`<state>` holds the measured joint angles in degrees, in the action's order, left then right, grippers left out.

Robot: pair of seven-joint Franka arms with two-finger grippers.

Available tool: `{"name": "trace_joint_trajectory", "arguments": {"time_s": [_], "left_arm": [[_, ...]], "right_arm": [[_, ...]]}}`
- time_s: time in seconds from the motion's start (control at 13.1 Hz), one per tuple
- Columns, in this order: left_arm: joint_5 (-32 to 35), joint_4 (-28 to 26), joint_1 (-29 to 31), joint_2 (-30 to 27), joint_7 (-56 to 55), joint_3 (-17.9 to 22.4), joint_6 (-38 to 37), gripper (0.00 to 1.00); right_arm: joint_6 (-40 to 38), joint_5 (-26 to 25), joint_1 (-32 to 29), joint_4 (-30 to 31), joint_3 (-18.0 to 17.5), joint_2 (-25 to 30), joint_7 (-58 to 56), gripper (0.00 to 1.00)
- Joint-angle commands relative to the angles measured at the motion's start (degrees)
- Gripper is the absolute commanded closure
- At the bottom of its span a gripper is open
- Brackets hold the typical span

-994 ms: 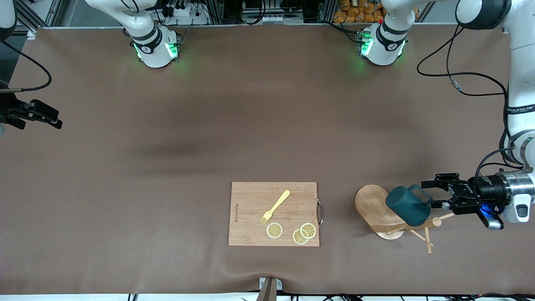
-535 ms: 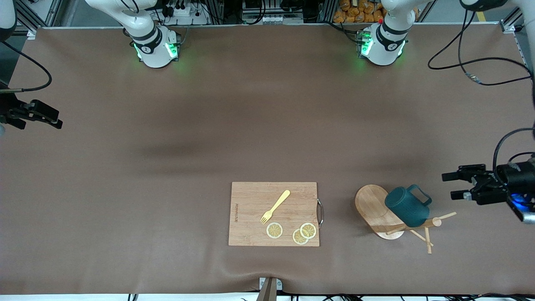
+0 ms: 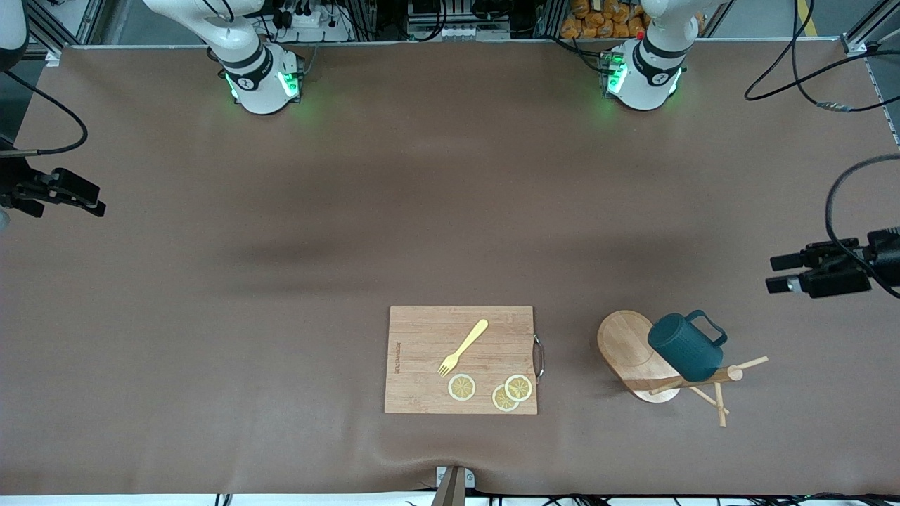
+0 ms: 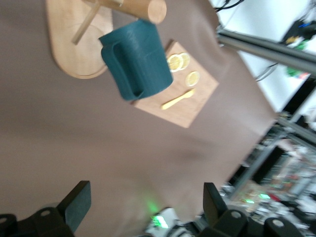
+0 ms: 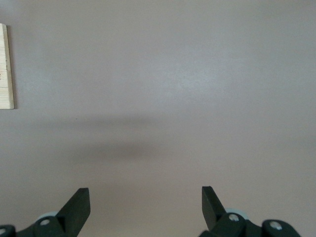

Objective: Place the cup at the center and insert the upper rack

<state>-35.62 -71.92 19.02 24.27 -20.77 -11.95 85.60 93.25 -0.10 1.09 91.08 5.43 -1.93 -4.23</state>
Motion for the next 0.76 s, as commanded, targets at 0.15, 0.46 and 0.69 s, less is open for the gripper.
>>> {"name": "trace_joint_trajectory", "arguments": {"time_s": [0.15,0.46,0.69], "left_arm": [[19.34,-2.87,0.14,-6.69,1.34,-8.43,-0.34,0.00],[31.72,-5.50,-0.12,-11.78,1.43,-13.34,-0.52,0.00],[35.53,-8.31,-0.03,-16.17,2.91,-14.68,-0.17,0.00]], "right_arm": [[0.35,-0.60,-1.17,0.85,-0.68,0.79,-0.70,0.00],[0.53,-0.60,-1.17,1.20,-0.68,0.88,-0.70,0.00],[0.53,-0.60,-1.17,1.29,-0.68,0.79,-0.70,0.00]]}}
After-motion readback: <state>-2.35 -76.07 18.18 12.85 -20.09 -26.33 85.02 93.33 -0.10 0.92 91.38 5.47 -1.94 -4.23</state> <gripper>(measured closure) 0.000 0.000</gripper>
